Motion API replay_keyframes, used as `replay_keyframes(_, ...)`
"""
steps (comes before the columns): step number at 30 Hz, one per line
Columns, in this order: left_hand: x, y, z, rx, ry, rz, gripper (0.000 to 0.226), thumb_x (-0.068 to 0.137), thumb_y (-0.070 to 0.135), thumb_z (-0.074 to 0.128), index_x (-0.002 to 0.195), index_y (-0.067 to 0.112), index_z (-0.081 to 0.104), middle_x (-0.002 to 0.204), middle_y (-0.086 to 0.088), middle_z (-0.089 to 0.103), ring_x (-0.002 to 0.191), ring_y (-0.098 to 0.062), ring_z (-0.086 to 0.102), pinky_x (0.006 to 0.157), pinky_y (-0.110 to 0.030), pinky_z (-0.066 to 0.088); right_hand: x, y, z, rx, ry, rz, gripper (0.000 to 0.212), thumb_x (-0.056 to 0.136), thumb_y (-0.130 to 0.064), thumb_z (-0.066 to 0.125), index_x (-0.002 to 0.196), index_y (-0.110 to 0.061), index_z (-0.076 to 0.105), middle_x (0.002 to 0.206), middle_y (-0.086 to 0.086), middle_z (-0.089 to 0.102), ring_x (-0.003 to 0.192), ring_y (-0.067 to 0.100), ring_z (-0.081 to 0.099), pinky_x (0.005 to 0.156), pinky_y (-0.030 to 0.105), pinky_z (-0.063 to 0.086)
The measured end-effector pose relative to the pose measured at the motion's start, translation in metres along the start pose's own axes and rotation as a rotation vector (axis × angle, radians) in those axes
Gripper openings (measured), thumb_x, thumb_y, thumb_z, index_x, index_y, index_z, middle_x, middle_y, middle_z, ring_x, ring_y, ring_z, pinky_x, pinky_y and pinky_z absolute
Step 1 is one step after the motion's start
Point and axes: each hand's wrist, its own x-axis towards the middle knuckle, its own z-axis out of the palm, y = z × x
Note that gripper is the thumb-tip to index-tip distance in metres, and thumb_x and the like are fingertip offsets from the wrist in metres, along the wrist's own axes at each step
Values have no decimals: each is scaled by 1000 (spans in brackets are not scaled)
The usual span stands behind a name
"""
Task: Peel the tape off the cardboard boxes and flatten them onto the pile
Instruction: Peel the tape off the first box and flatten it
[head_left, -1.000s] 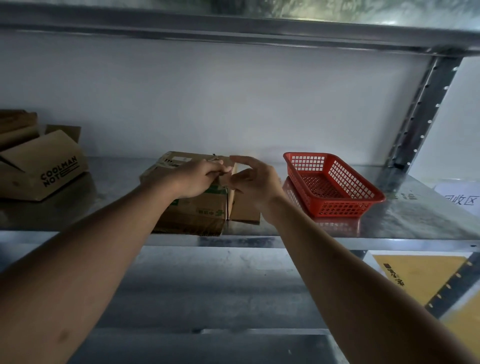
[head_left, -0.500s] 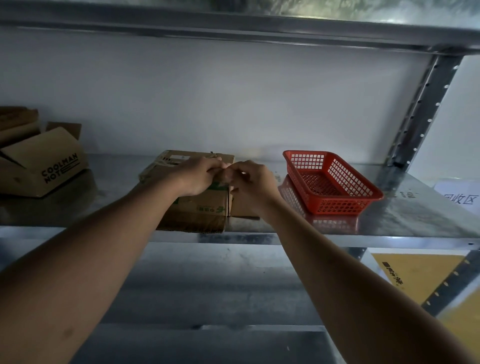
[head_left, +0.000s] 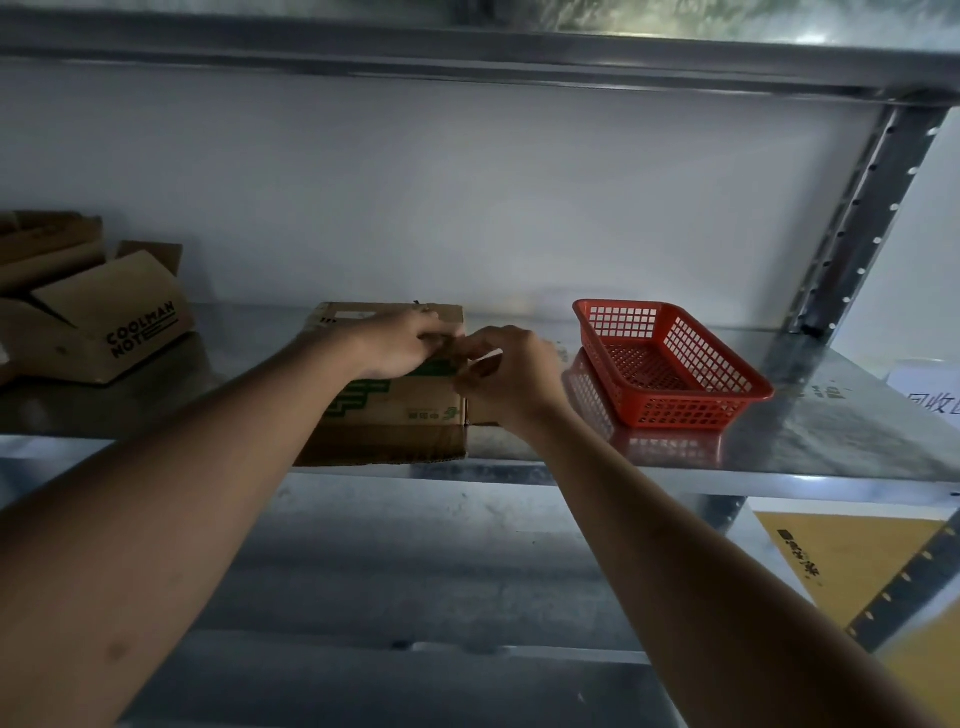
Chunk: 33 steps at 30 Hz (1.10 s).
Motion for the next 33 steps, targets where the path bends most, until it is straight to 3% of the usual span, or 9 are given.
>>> replay_keyframes(3,0,10,9,92,44,14,42,114,32,33,152,41,49,157,0,42,146,-28,36,101,-33,28,-4,-5,-2,-197,31,-7,18,85,-18,83,103,-22,81,87,-1,77,68,9,64,53,7,38)
replay_keyframes(6,1,11,17,128,123,44,42,114,23,34,148,37,54,159,0,44,146,-29,40,110,-39,34,-8,-11,-4,-299,48,54,10,93,-22,73,100,-22,80,85,1,74,72,20,67,57,31,56)
replay_keyframes(8,3,8,23,140,178,48,42,113,20,34,145,39,55,159,1,45,141,-28,46,104,-39,40,-10,-10,-6,-250,42,81,8,94,-20,72,97,-18,79,85,2,74,73,21,68,63,38,60)
replay_keyframes(13,18,-2,29,155,222,4,43,112,25,30,144,47,51,151,-1,52,106,-15,54,66,-26,38,-13,-11,-3,-216,97,132,15,93,-10,66,82,-14,75,76,3,70,65,17,64,54,32,54)
replay_keyframes(16,29,-2,29,155,238,-18,44,111,24,30,143,46,50,138,0,59,87,-8,55,59,-27,40,-10,-5,-6,-158,134,171,16,91,-5,67,79,-11,74,74,2,71,66,16,66,52,29,54)
replay_keyframes(19,41,3,32,155,257,46,43,110,20,34,140,42,55,138,0,60,92,-10,57,63,-29,42,-3,1,-13,-119,166,185,14,89,-20,81,78,-12,77,71,-1,72,65,12,67,56,28,54)
replay_keyframes(23,59,18,33,195,225,154,39,110,18,32,120,42,62,131,1,63,107,-20,60,76,-37,46,13,5,-19,-173,245,202,13,91,-24,80,80,-16,77,74,0,71,67,15,66,51,26,45)
replay_keyframes(26,71,27,36,236,228,160,38,109,17,36,134,36,58,131,2,61,111,-22,60,75,-35,45,25,12,-29,-223,305,220,20,93,-33,77,83,-16,75,82,3,69,67,14,59,48,20,31)
replay_keyframes(33,80,42,39,227,229,158,41,106,8,44,140,28,57,135,-4,63,113,-26,63,77,-35,53,32,31,-47,-275,292,281,20,92,-34,78,94,-15,73,109,3,56,89,17,52,56,23,31)
